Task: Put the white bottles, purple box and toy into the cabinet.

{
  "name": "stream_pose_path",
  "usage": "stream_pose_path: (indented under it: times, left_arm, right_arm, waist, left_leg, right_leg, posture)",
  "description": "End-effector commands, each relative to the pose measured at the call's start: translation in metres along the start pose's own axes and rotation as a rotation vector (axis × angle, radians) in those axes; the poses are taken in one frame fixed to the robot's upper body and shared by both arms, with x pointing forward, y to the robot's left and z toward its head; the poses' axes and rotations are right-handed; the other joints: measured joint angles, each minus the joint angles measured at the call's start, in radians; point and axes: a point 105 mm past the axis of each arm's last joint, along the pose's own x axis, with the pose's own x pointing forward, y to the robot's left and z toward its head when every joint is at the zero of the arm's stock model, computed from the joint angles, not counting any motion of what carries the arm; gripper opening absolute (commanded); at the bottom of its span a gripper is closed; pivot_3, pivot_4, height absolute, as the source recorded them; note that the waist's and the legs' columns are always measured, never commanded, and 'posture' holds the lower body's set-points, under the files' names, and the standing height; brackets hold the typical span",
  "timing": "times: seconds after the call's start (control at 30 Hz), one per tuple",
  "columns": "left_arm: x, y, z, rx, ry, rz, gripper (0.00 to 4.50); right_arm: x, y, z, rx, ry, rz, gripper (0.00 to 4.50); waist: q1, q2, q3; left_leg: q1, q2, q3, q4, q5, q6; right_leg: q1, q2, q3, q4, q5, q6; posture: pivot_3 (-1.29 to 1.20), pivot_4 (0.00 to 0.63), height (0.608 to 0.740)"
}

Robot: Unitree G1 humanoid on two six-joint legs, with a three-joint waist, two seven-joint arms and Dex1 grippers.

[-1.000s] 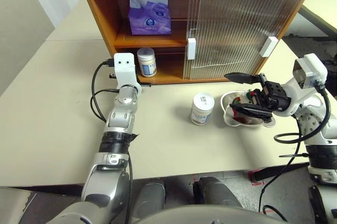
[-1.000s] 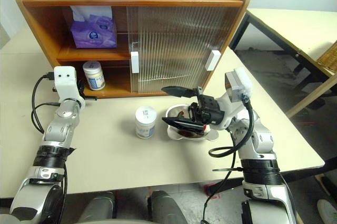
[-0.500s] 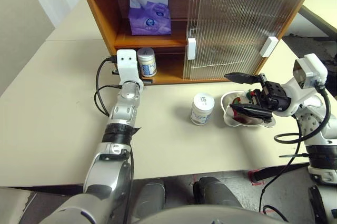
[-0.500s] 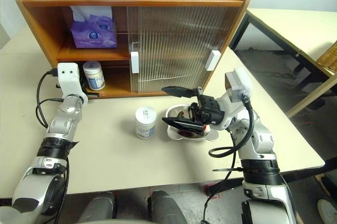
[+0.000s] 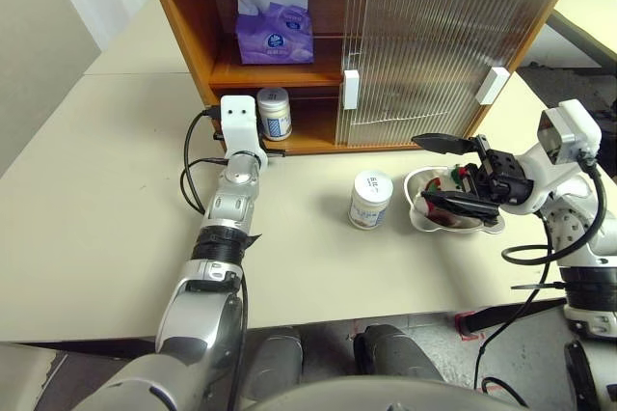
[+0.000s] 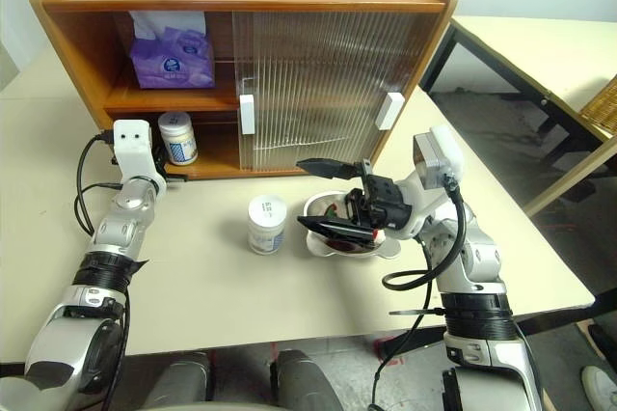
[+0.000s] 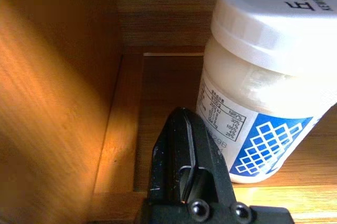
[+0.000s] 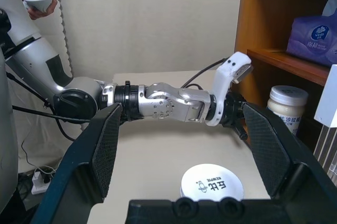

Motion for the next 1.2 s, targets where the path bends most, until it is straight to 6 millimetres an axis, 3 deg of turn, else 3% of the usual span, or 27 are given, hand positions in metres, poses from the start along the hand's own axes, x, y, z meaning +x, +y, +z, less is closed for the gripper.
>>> stream_pose_path:
  times: [0.03, 1.2]
  left_arm:
    - [0.003, -0.012, 0.004, 0.010, -0.012, -0.048, 0.02]
    - [0.010, -0.045, 0.008, 0.016, -0.018, -0.218, 0.02]
  right_arm:
    - [-0.004, 0.000, -0.002, -0.004, 0.012, -0.010, 4.50]
    - [-0.010, 0.002, -0.003, -0.013, 0.019, -0.022, 4.50]
  waist:
    - [0.000, 0.000, 0.000]
    - [-0.012, 0.000, 0.000]
  left_leg:
    - [0.000, 0.000, 0.000, 0.000, 0.000, 0.000]
    - [0.000, 0.000, 0.000, 0.001, 0.003, 0.003]
  right_leg:
    - [0.000, 0.000, 0.000, 0.000, 0.000, 0.000]
    - [0.001, -0.001, -0.001, 0.000, 0.003, 0.007]
  posture:
    - [-0.07, 0.049, 0.740]
    - [-0.08, 0.040, 0.740]
